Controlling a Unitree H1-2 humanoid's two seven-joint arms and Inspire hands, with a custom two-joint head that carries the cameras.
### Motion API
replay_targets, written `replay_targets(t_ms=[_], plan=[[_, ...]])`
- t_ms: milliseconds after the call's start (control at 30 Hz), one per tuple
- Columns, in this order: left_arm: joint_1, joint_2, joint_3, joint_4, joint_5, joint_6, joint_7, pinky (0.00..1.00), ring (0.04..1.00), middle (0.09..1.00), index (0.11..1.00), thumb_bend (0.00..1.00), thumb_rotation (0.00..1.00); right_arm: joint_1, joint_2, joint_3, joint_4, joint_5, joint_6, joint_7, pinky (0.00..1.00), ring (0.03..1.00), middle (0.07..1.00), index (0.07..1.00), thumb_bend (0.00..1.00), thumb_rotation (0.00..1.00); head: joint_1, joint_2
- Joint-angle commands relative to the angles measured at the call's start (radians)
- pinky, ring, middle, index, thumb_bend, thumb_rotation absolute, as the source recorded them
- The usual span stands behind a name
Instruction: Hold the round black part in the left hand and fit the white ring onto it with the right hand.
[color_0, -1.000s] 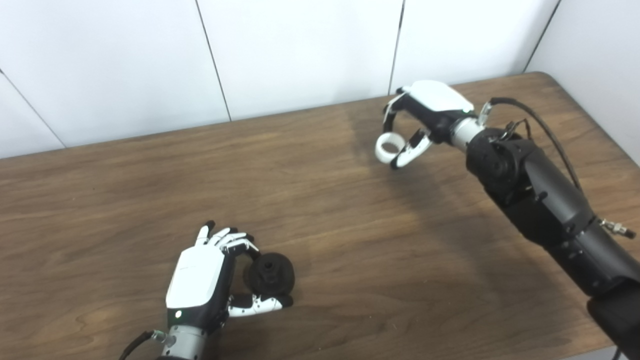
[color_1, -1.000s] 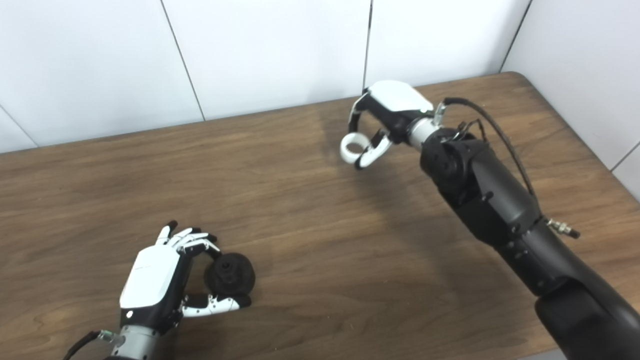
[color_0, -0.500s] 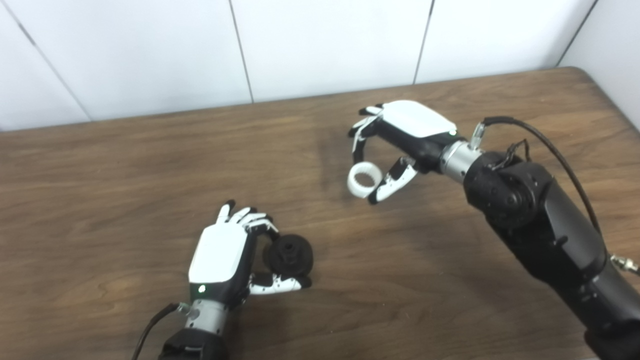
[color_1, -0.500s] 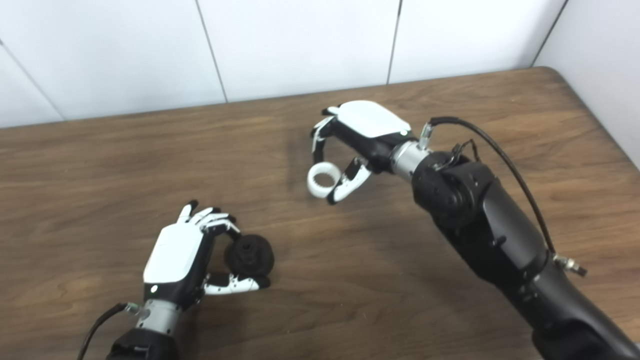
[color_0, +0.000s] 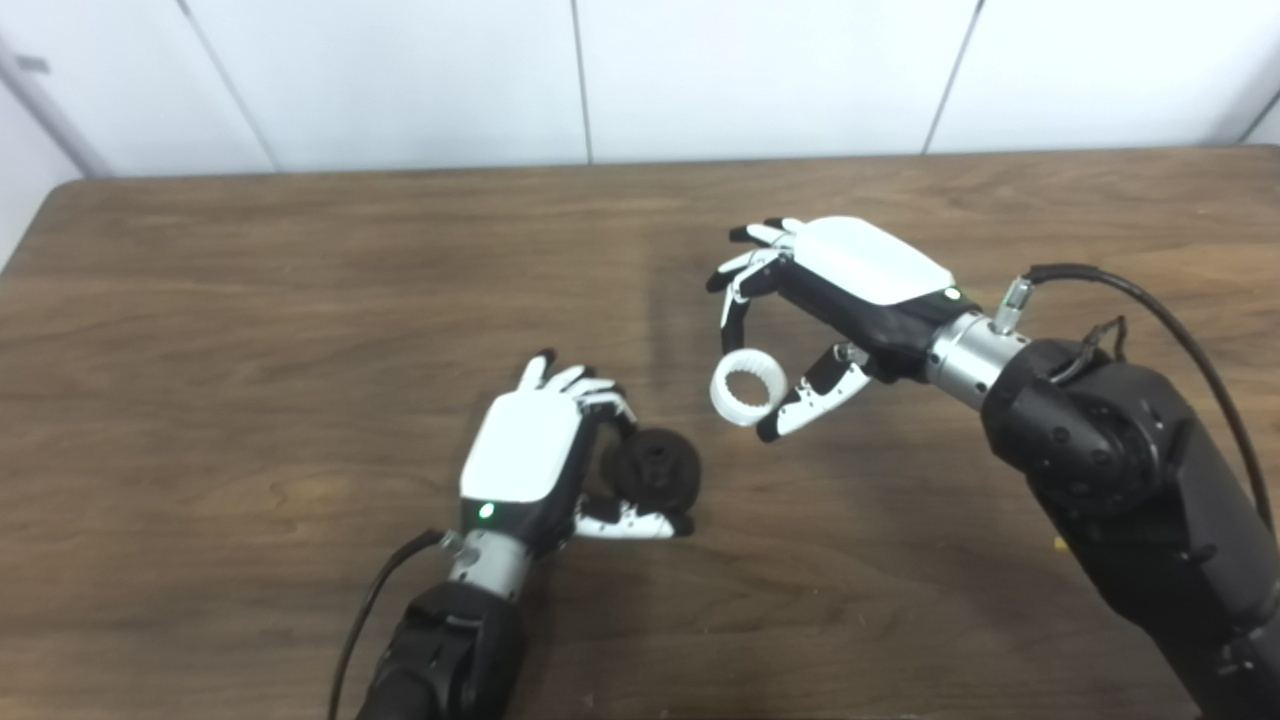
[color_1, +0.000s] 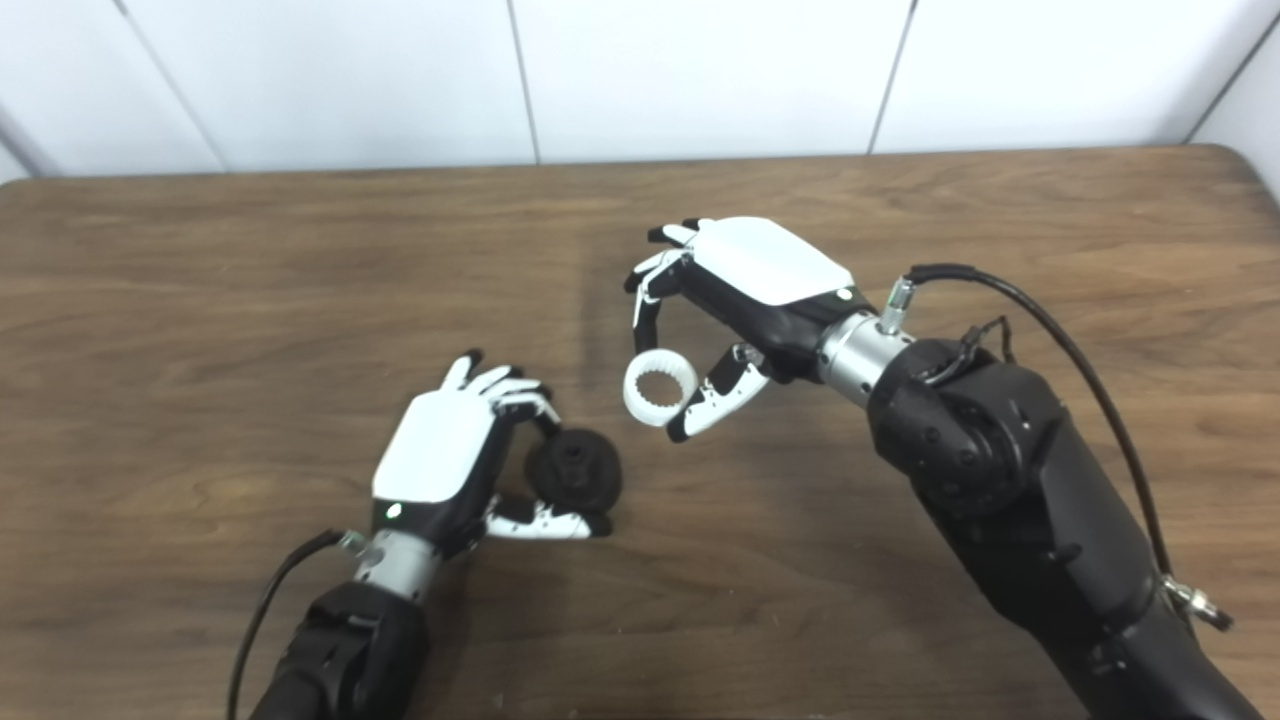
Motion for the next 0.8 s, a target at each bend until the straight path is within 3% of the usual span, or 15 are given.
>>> replay_targets(t_ms=[0,767], plan=[[-0.001,-0.008,-0.023,0.024,0.015,-0.003,-0.034,1.00,0.878,0.775,0.482,0.52,0.05,-0.025,-0.001,-0.015,-0.040,0.009,-0.037,-0.005,1.00,0.976,0.820,0.483,0.52,0.15,0.001,0.005],[-0.020,-0.012,-0.025,0.037,0.025,0.002,-0.042,1.00,0.883,0.772,0.482,0.53,0.05,-0.024,0.063,0.001,0.011,-0.002,-0.063,0.002,1.00,0.986,0.833,0.483,0.52,0.14,-0.027,0.018]])
